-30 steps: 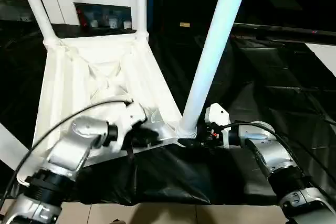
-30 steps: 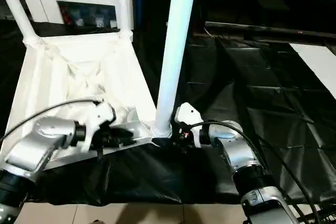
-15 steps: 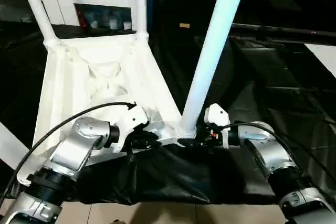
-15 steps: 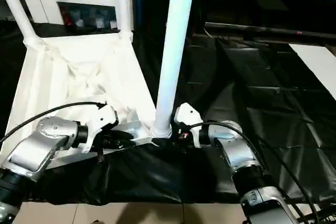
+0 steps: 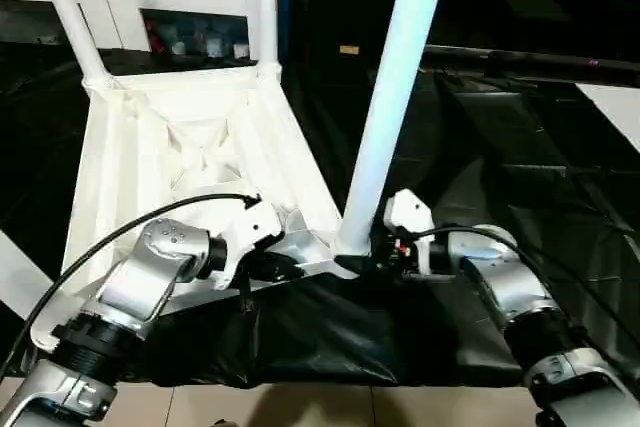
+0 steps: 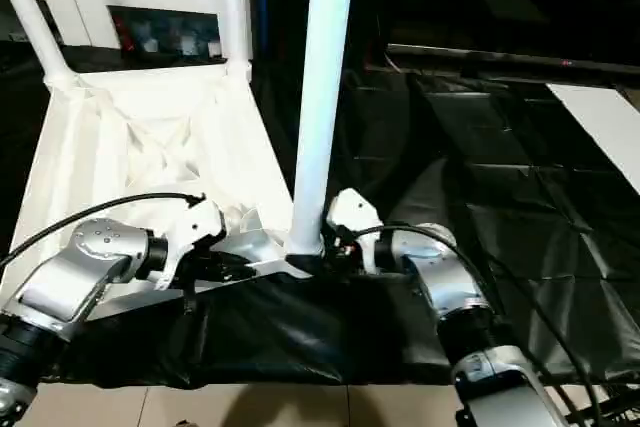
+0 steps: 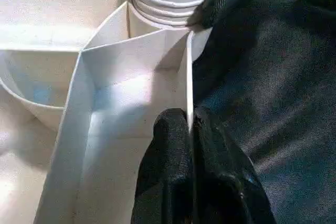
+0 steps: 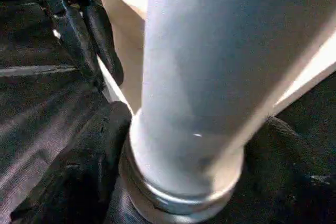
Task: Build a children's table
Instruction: Rotate leg to tighten
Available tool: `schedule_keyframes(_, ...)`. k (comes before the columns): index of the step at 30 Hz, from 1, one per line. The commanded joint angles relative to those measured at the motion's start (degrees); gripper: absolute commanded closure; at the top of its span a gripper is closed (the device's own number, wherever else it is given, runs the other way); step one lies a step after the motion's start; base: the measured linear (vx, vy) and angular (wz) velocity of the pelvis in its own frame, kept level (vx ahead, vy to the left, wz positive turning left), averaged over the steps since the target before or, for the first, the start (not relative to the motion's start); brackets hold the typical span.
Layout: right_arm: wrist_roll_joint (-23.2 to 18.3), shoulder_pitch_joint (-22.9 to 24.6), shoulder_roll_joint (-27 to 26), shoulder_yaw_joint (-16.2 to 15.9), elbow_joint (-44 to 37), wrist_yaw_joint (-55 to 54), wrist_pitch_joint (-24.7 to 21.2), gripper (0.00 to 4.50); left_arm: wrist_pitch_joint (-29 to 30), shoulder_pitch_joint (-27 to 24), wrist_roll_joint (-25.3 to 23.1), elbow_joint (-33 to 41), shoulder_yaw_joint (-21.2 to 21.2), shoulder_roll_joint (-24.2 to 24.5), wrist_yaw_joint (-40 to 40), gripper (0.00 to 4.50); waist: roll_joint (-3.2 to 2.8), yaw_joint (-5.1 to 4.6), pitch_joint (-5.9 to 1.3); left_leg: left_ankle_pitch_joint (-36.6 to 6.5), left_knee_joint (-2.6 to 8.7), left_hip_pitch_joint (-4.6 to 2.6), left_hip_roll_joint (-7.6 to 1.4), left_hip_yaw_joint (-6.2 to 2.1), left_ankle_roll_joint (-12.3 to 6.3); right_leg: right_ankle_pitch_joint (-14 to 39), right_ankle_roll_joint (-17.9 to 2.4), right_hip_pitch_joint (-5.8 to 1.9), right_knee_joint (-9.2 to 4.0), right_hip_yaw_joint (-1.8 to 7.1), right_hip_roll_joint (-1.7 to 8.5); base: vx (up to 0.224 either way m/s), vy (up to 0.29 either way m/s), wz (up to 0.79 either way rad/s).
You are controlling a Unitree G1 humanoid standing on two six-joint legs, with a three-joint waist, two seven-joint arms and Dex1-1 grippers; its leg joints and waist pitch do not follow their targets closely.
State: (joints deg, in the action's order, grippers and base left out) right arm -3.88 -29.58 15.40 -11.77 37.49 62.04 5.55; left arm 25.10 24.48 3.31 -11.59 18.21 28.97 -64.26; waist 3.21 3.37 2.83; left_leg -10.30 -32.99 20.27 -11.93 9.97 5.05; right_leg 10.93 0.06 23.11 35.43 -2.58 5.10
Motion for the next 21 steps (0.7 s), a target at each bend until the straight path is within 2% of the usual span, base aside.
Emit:
schedule_keyframes(1, -0.3, -1.3, 0.3, 0.2, 0.7, 0.4, -0.3, 1.4, 0.8, -0.4, -0.8, -1.8, 1.7, 0.4, -0.5, 4.5, -0.52, 0.09, -3.32, -13.9, 3.79, -0.16, -0.87, 0.16, -0.92, 12.4, -12.4, -2.57, -4.2, 1.83, 2.01, 0.0, 0.0, 0.0)
schedule_keyframes(4, -0.1, -1.4, 0.4, 0.0, 0.8, 0.5, -0.1, 1.68, 0.5, -0.4, -0.9, -1.9, 1.6, 0.5, -0.4, 4.5, -0.51, 0.08, -3.34, -13.5, 3.74, -0.12, -0.84, 0.19, -1.1, 11.6, -12.7, -2.58, -4.14, 1.83, 2.0, 0.0, 0.0, 0.0)
schedule_keyframes(14, 0.2, -1.0, 0.2, -0.2, 0.9, 0.5, -0.2, 1.78, -0.3, -0.6, -1.5, -2.5, 1.5, 0.1, 1.2, 4.5, -0.45, 0.08, -3.25, -14.5, 3.85, -0.13, -0.88, 0.15, -0.86, 13.5, -12.1, -2.49, -4.32, 1.84, 2.03, 0.0, 0.0, 0.0)
schedule_keyframes(17, 1.5, -0.7, -0.5, 0.0, 1.5, -3.6, -0.7, 1.78, -1.1, -0.4, -2.2, -3.0, 0.7, -2.1, 5.3, 4.5, -0.28, 0.07, -3.16, -14.6, 3.9, -0.12, -0.89, 0.15, -0.66, 14.4, -11.7, -2.44, -4.46, 1.84, 2.04, 0.0, 0.0, 0.0)
schedule_keyframes(18, 3.3, -0.8, -2.0, 0.6, 3.3, -10.4, -1.0, 1.78, -1.6, 0.0, -2.9, -3.8, 0.1, -4.8, 9.5, 4.5, -0.29, -0.03, -2.84, -15.7, 4.07, -0.19, -0.86, 0.13, 0.07, 17.3, -11.0, -2.2, -4.82, 1.82, 2.08, 0.0, 0.0, 0.0)
schedule_keyframes(21, 5.7, -0.5, -6.4, 2.1, 6.3, -24.6, -2.7, 1.78, -1.2, 1.3, -3.7, -5.9, -1.2, -12.2, 19.2, 4.5, -0.17, -0.2, -2.9, -17.5, 4.08, -0.37, -0.68, 0.0, 1.24, 22.8, -8.9, -2.05, -5.33, 1.8, 2.16, 0.0, 0.0, 0.0)
